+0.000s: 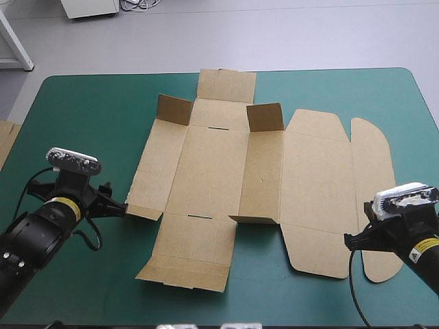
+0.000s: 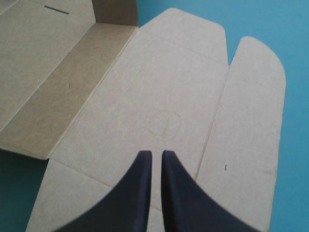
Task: Fold the box
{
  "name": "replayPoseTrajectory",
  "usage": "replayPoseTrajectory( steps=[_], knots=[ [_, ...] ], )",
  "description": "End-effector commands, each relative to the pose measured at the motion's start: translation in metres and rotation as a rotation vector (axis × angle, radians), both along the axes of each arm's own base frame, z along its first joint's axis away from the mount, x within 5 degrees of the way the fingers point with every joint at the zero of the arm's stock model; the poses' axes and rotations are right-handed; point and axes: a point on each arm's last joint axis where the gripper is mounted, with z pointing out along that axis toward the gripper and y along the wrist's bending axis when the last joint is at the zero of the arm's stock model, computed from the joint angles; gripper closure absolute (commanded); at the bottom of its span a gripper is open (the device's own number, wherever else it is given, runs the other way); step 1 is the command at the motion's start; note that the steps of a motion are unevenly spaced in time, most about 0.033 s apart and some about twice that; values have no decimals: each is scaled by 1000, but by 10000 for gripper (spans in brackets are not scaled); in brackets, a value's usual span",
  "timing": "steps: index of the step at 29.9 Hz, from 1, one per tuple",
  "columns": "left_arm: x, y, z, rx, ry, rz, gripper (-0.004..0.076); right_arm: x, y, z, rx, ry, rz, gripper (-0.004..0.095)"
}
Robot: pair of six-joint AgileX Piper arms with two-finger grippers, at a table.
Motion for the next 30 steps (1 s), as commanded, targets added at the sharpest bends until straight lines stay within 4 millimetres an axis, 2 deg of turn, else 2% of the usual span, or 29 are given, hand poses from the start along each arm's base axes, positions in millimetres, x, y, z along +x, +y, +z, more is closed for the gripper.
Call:
replayPoseTrajectory(
  steps=[1,7,12,17,19,25,30],
  knots=[
    [25,11,23,-19,-84,93,322,8,1,24,5,-119,-2,787],
    [62,35,31,-165,-68,133,322,10,2,26,13,-118,-3,784],
    [90,62,25,-378,28,142,322,11,2,28,39,-138,-13,784],
    [116,83,-12,-620,256,103,322,15,2,33,87,-187,-32,771],
    [123,88,-25,-679,319,83,322,20,2,34,69,-182,-48,717],
    [140,86,-53,-765,425,-8,322,41,-1,44,41,-184,-139,481],
    [148,84,-80,-797,548,-67,322,53,-3,58,30,-208,-192,456]
  ],
)
